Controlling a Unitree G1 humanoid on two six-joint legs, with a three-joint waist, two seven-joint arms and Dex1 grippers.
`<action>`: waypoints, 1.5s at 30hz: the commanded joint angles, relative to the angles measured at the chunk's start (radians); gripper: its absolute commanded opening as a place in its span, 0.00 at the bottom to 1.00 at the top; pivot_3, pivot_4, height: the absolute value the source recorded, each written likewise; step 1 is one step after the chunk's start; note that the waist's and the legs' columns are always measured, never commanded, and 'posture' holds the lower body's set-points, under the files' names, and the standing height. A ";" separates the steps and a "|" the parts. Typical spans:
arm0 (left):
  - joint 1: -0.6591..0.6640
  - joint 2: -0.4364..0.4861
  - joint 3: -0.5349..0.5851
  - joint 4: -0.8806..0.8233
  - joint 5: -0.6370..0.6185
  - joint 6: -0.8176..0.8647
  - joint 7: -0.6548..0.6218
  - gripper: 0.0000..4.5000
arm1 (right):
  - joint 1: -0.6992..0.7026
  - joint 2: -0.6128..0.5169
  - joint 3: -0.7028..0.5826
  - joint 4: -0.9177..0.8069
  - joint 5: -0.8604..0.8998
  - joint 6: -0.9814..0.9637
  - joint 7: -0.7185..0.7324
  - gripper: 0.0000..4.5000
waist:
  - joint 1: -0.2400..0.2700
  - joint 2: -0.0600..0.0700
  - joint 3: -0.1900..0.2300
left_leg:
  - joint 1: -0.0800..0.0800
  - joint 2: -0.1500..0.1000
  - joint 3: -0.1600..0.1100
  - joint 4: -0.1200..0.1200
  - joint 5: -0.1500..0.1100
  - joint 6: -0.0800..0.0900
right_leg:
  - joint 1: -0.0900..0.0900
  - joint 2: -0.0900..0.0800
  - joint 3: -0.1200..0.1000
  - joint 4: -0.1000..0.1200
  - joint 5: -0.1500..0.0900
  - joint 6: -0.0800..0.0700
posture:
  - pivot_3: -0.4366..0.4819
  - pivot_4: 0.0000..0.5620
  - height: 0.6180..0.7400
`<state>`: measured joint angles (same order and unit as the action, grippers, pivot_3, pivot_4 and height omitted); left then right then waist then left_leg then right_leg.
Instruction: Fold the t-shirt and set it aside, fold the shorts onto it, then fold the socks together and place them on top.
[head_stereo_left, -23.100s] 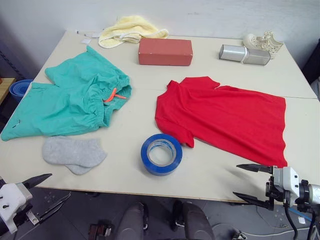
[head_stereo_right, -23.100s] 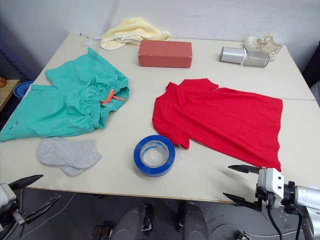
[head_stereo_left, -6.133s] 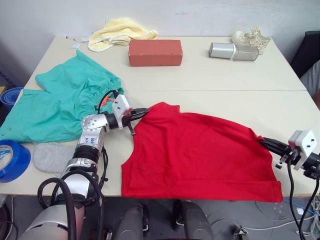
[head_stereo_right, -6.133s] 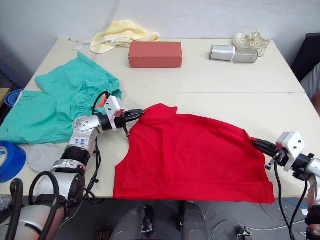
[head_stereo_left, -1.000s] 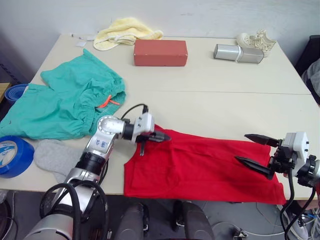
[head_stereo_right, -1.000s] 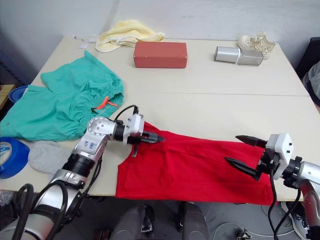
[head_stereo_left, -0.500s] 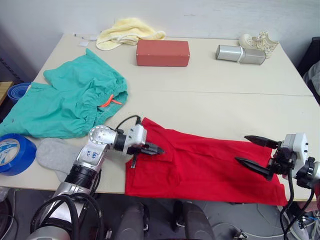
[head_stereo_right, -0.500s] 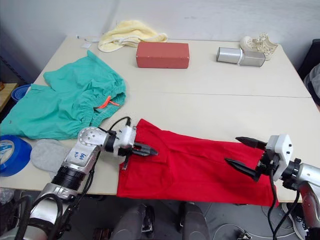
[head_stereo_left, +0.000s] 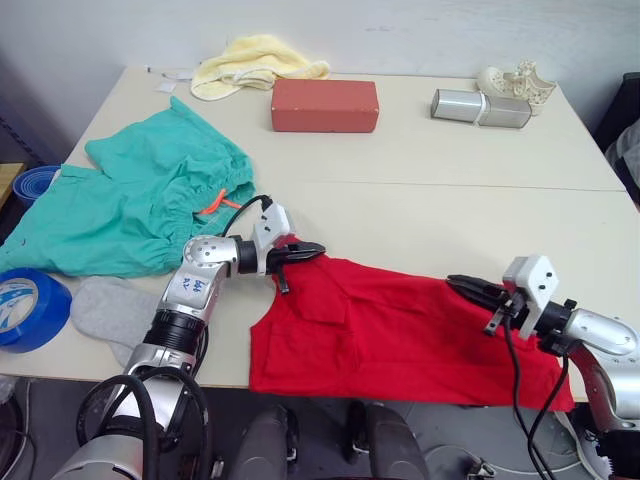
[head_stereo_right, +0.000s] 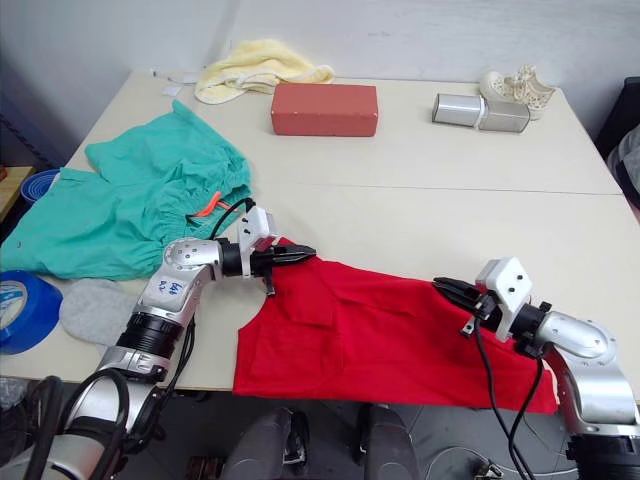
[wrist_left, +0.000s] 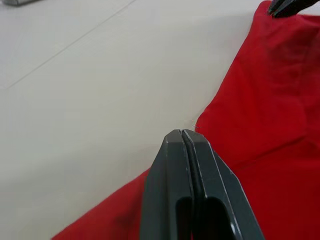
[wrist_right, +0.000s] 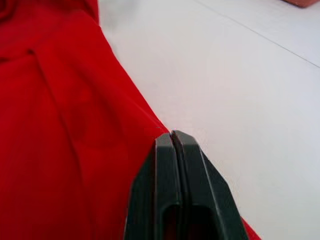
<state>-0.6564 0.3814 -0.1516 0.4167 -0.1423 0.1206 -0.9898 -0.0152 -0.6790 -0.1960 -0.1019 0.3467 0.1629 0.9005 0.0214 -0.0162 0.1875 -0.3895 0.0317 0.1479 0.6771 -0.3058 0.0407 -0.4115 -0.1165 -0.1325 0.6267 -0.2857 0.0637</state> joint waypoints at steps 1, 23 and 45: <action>-0.001 0.013 -0.015 -0.020 0.017 0.018 -0.007 0.00 | -0.016 0.013 0.028 0.009 -0.050 -0.014 -0.045 0.00 | 0.000 0.000 0.000 | 0.000 0.000 0.000 0.000 0.000 0.000 | 0.000 0.000 0.000 0.000 0.000 0.000 | 0.48 0.27 1.00; 0.129 0.090 0.045 -0.133 0.030 0.152 0.146 0.00 | 0.307 -0.098 -0.245 0.077 -0.055 -0.054 -0.056 0.00 | 0.001 0.000 -0.001 | 0.003 0.001 0.000 -0.001 -0.002 -0.001 | 0.002 -0.001 0.001 0.000 0.000 0.000 | 0.48 0.27 1.00; 0.029 -0.058 0.003 -0.117 -0.050 -0.032 0.016 0.00 | -0.013 0.020 0.016 -0.063 -0.027 0.054 -0.093 0.00 | 0.000 0.000 -0.001 | 0.001 0.001 0.001 -0.003 -0.001 -0.002 | -0.001 0.000 0.001 0.000 0.000 0.000 | 0.48 0.27 1.00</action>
<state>-0.6195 0.3264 -0.1417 0.3182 -0.2025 0.1081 -0.9880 -0.0191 -0.6651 -0.1903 -0.1348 0.3409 0.2214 0.8374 0.0216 -0.0163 0.1869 -0.3890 0.0322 0.1486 0.6746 -0.3063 0.0384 -0.4122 -0.1161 -0.1318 0.6262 -0.2858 0.0636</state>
